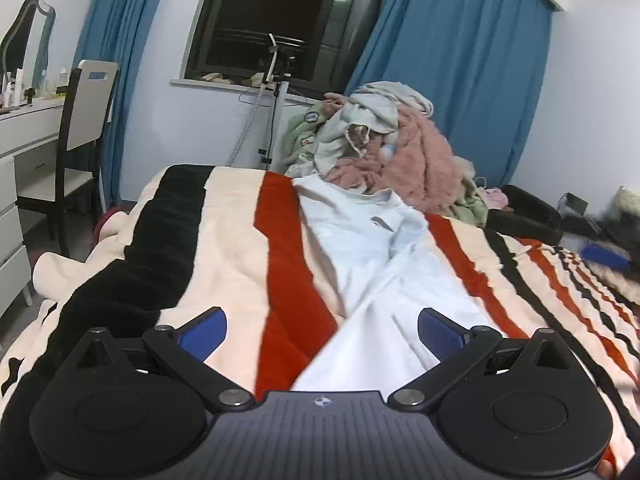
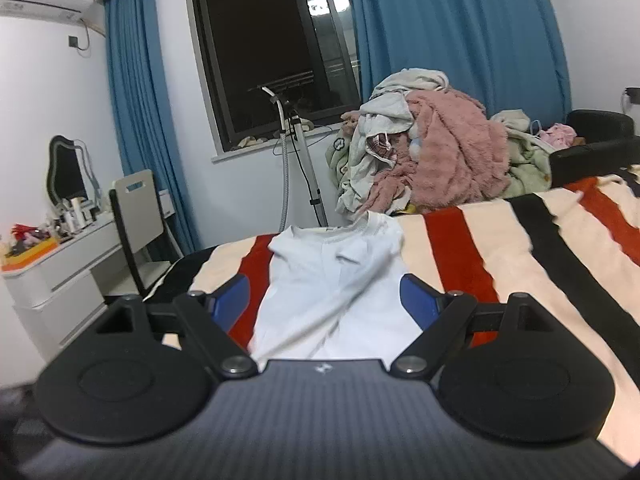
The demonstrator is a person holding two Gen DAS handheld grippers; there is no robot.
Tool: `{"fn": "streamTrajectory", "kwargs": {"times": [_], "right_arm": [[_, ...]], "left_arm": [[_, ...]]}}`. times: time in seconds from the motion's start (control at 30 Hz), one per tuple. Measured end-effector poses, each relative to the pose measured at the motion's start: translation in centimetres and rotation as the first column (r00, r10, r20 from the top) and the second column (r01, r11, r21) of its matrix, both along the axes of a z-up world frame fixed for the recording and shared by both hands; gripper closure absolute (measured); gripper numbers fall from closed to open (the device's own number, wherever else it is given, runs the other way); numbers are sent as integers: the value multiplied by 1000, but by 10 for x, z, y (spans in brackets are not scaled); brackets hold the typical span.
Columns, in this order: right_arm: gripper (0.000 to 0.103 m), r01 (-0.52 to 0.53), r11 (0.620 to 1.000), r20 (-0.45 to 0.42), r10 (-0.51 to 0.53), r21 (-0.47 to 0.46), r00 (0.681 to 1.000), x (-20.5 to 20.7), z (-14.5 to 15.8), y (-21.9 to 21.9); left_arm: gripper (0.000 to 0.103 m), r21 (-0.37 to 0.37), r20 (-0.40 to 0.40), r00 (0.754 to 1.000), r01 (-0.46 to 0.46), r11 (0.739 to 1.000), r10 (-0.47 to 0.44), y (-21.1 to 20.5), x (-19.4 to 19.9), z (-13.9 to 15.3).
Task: Fold clothes
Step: 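Grasp the unfolded side with the right gripper and fold it over the center, then grasp the hem with the left gripper and straighten the folded strip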
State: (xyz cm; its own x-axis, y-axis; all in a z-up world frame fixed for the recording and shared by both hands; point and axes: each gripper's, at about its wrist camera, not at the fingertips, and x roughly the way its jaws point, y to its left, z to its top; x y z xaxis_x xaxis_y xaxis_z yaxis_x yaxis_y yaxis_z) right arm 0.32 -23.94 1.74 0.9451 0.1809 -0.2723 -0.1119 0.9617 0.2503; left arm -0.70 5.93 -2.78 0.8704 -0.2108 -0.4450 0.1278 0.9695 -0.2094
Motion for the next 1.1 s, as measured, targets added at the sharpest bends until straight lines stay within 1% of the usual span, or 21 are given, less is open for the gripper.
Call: {"fn": "streamTrajectory", "kwargs": {"times": [0.07,0.13,0.2,0.23,0.3,0.4,0.47,0.53,0.57,0.6,0.63,0.67,0.73,0.8,0.83,0.87,0.9,0.97,1.07,1.1], "right_arm": [[19,-1,1000,-10,1,22,1000,-35,-10,-8],[19,3,999,-42,-2,40,999,-53,-19,-15],[19,13,998,-77,-8,65,997,-69,-27,-21],[19,15,995,-82,-7,95,997,-73,-28,-26],[19,24,991,-93,-12,134,996,-76,-28,-33],[19,44,988,-78,-32,151,996,-80,-31,-39],[19,43,985,-96,-27,169,995,-78,-34,-42],[19,48,981,-116,-26,188,993,-75,-37,-45],[19,49,979,-121,-26,198,992,-74,-38,-46],[19,51,977,-125,-25,207,992,-74,-39,-48],[19,52,975,-131,-24,215,991,-74,-41,-50],[19,53,973,-138,-22,222,990,-73,-42,-52],[19,59,971,-153,-23,232,988,-71,-45,-53],[19,60,969,-155,-23,241,988,-71,-46,-53],[19,58,968,-152,-21,245,988,-71,-46,-53],[19,57,967,-148,-21,247,989,-72,-45,-54],[19,56,967,-142,-20,248,990,-72,-45,-54],[19,53,966,-128,-21,252,992,-75,-43,-55],[19,50,963,-107,-22,264,994,-80,-39,-60],[19,48,962,-100,-22,269,995,-82,-38,-62]], "left_arm": [[1,-11,-27,1000,6,1000,-7,0,-4,1],[1,-43,-65,998,-8,999,5,4,-7,-2],[2,-86,-129,991,-41,995,30,14,-7,-9],[2,-102,-164,986,-58,993,41,19,-7,-13],[3,-132,-241,967,-113,985,79,31,-7,-23],[5,-177,-327,937,-188,966,123,49,-7,-34],[8,-206,-385,913,-230,951,137,58,-7,-43],[15,-213,-430,892,-252,944,141,63,-6,-51],[21,-210,-452,881,-259,943,142,64,-6,-56],[25,-206,-468,873,-261,943,139,64,-5,-59],[26,-201,-484,864,-263,944,138,64,-5,-62],[28,-195,-496,857,-265,944,139,64,-6,-64],[38,-172,-503,852,-266,949,148,61,-9,-66],[66,-130,-510,845,-262,956,162,57,-11,-66],[73,-116,-514,844,-246,962,153,53,-12,-66],[85,-102,-517,844,-229,968,145,50,-13,-65],[91,-79,-509,849,-209,975,140,44,-14,-63],[97,-44,-470,873,-168,985,128,34,-21,-55],[99,-11,-390,917,-91,996,80,17,-35,-36],[99,-2,-347,936,-59,998,55,10,-43,-27]]}}
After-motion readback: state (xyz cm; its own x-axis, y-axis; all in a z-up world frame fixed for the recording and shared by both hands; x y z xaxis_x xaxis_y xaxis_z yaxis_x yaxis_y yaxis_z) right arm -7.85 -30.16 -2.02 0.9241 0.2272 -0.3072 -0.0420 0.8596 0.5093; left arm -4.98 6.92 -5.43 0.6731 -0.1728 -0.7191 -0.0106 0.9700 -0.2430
